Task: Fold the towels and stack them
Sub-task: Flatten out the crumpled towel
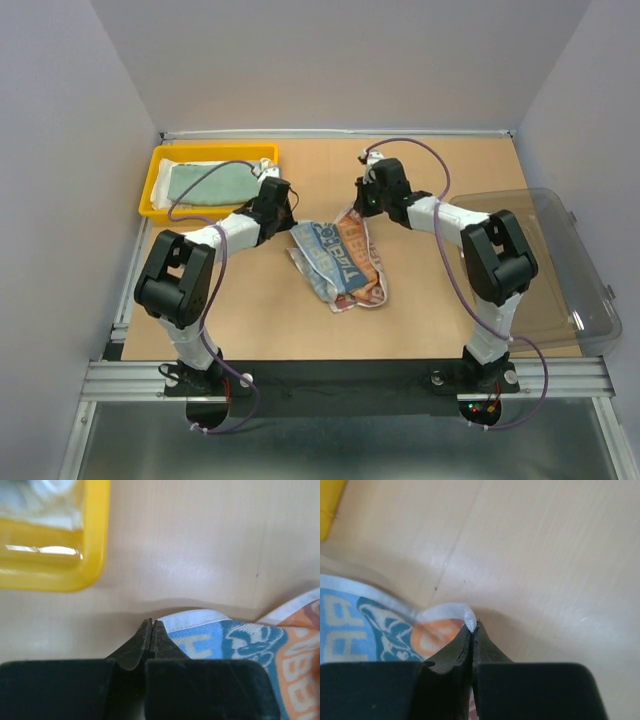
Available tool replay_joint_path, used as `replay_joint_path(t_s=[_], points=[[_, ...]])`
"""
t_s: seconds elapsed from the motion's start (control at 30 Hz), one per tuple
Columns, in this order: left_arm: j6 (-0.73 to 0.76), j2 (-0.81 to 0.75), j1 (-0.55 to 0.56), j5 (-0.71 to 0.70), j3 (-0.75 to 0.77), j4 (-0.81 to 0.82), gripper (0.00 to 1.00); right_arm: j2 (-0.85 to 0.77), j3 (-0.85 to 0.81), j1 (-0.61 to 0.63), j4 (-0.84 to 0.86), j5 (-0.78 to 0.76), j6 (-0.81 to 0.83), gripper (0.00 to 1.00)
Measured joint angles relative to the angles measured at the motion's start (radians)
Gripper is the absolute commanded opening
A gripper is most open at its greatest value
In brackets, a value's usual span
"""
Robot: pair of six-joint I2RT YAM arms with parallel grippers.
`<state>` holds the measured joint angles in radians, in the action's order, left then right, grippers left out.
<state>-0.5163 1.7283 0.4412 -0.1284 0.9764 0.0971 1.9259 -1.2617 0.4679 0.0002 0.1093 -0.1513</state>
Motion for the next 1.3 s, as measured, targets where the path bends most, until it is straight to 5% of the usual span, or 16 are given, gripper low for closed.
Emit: replay_joint_path(t_s=[0.4,0.7,0.83,1.0,1.3], points=[[0.346,-0.106,-0.004,-0.08,0.634,-0.102,0.0,-0.141,-0.298,-0.112,-0.001,-0.076,0.084,0.0],[0.492,0.138,-0.031,-0.006,1.342,-0.151,0.0,-0.077,-0.738,-0.141,0.043,-0.08,0.224,0.01],[0.537,0.125,-0.042,0.019,1.328,-0.146,0.0,-0.085,-0.782,-0.142,0.045,-0.076,0.28,0.01],[0.565,-0.094,-0.042,0.124,0.966,-0.091,0.0,-0.206,-0.613,-0.146,0.034,-0.016,0.331,0.01],[0.566,-0.553,0.024,0.315,0.594,0.003,0.0,-0.695,-0.24,-0.146,0.029,0.208,0.324,0.01]])
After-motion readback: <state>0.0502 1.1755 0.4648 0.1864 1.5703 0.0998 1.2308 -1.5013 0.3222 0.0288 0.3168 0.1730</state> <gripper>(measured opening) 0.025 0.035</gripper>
